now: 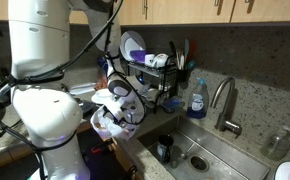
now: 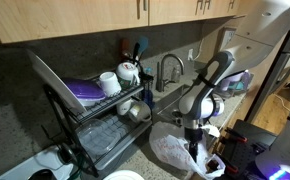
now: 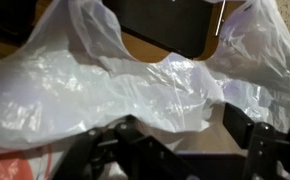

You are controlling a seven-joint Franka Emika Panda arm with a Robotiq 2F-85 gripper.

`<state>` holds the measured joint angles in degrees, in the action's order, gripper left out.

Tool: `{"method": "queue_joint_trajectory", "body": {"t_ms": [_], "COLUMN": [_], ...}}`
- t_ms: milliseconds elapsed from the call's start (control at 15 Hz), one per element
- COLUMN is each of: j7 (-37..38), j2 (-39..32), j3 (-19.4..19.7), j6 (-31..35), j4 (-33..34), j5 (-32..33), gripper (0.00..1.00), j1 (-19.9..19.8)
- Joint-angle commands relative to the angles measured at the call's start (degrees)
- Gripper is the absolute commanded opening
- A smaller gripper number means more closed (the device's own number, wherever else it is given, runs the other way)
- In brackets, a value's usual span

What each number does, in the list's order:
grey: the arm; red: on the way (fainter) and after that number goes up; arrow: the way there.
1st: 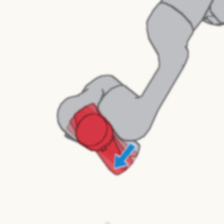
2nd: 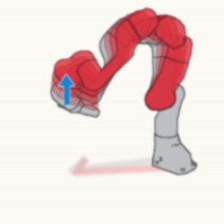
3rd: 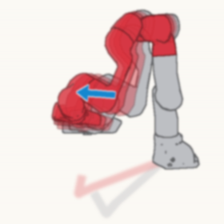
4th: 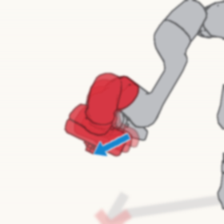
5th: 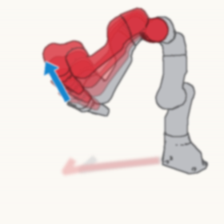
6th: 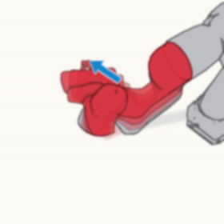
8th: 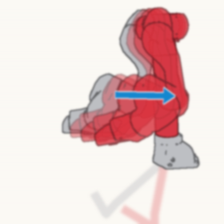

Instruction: Take the white object from the white plastic and put it on the black bowl

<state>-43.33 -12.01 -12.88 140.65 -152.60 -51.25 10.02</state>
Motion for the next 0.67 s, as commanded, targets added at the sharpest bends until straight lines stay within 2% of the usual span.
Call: {"method": "queue_joint_trajectory", "body": {"t_ms": [0,600], "j7": [3.83,4.33], "j2": [0.71,1.54], "j3": [0.39,-0.17], "j6": [-0.16,4.27], "j4": [-0.37,0.94], "j5": [2.84,2.6], "gripper": [0.89,0.88], "j1": [-0.58,-0.74]}}
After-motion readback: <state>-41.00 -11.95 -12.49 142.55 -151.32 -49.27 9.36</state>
